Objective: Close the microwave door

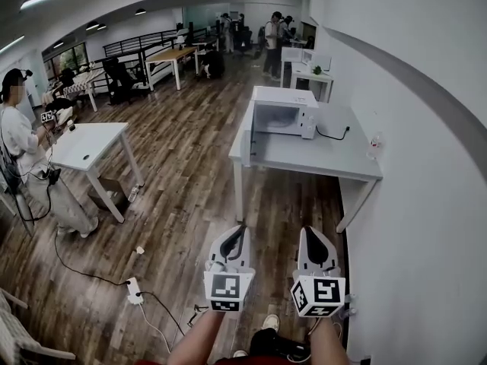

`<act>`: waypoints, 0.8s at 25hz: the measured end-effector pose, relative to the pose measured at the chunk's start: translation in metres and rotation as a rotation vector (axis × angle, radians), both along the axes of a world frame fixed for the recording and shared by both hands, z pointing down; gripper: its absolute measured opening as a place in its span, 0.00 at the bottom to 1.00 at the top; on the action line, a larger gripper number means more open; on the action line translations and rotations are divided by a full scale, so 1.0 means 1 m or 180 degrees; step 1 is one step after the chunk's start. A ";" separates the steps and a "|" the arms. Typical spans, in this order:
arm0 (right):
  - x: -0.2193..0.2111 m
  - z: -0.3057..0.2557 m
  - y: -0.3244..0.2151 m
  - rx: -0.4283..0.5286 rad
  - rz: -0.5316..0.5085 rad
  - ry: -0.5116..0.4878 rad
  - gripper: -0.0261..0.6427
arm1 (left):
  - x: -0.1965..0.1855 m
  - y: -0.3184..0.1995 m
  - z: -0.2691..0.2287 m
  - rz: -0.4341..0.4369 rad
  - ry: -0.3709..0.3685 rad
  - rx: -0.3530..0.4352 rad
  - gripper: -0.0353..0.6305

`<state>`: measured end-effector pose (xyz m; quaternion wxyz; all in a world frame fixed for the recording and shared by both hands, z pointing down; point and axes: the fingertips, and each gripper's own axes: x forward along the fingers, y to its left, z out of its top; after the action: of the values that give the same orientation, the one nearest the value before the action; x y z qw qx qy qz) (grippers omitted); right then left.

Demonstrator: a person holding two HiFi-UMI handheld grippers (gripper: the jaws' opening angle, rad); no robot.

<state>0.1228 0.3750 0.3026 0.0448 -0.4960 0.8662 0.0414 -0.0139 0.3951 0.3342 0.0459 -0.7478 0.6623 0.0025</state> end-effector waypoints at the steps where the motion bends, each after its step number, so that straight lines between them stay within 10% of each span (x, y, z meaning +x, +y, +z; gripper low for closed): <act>1: 0.001 0.002 -0.011 -0.0012 -0.0005 -0.0010 0.08 | 0.001 -0.010 0.002 -0.0004 0.0001 -0.0005 0.09; 20: 0.037 -0.002 -0.196 -0.0067 -0.0166 -0.0054 0.08 | 0.034 -0.188 -0.013 -0.0140 0.0020 0.0063 0.09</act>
<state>0.1597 0.1792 0.3002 0.0480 -0.4740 0.8788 0.0269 0.0198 0.2066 0.3207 0.0512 -0.7326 0.6787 0.0103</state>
